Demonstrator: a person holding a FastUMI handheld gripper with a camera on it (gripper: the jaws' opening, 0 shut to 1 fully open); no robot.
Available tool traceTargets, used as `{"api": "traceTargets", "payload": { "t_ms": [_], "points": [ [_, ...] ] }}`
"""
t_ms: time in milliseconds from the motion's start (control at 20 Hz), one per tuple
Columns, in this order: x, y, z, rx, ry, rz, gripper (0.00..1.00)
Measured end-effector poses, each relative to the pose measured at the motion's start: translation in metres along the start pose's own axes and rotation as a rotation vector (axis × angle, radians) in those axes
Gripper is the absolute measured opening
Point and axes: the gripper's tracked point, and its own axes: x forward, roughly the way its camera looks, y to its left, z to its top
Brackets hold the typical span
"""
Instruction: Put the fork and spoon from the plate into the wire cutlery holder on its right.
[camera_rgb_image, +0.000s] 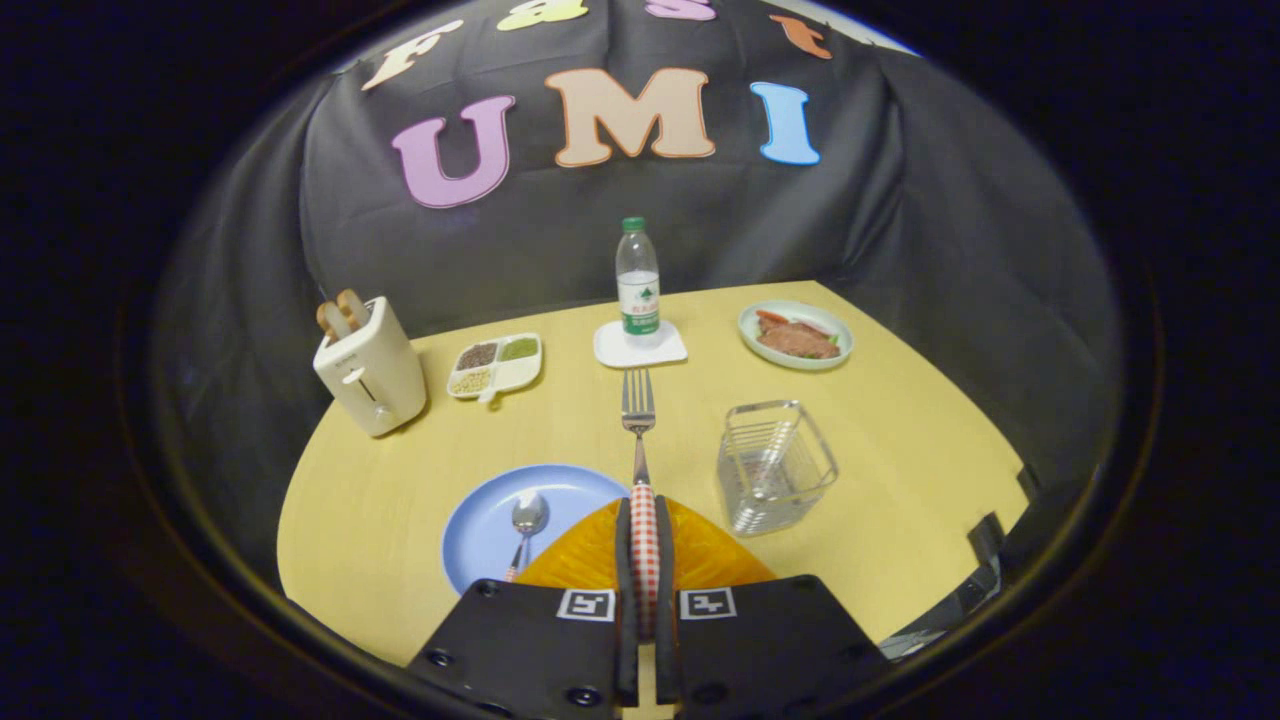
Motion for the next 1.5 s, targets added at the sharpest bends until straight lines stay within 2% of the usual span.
{"api": "traceTargets", "payload": {
  "t_ms": [250, 550, 850, 950, 1100, 1500],
  "points": [
    [-0.005, -0.060, 0.021, 0.006, 0.092, -0.041, 0.10],
    [-0.011, -0.097, 0.002, -0.180, 0.350, -0.020, 0.09],
    [0.004, -0.095, -0.005, -0.209, 0.612, 0.034, 0.10],
    [0.017, -0.098, -0.008, -0.246, 0.668, 0.026, 0.11],
    [0.032, -0.093, -0.014, -0.222, 0.764, 0.012, 0.11],
    [0.065, -0.099, -0.015, -0.168, 0.870, -0.038, 0.12]
  ]
}}
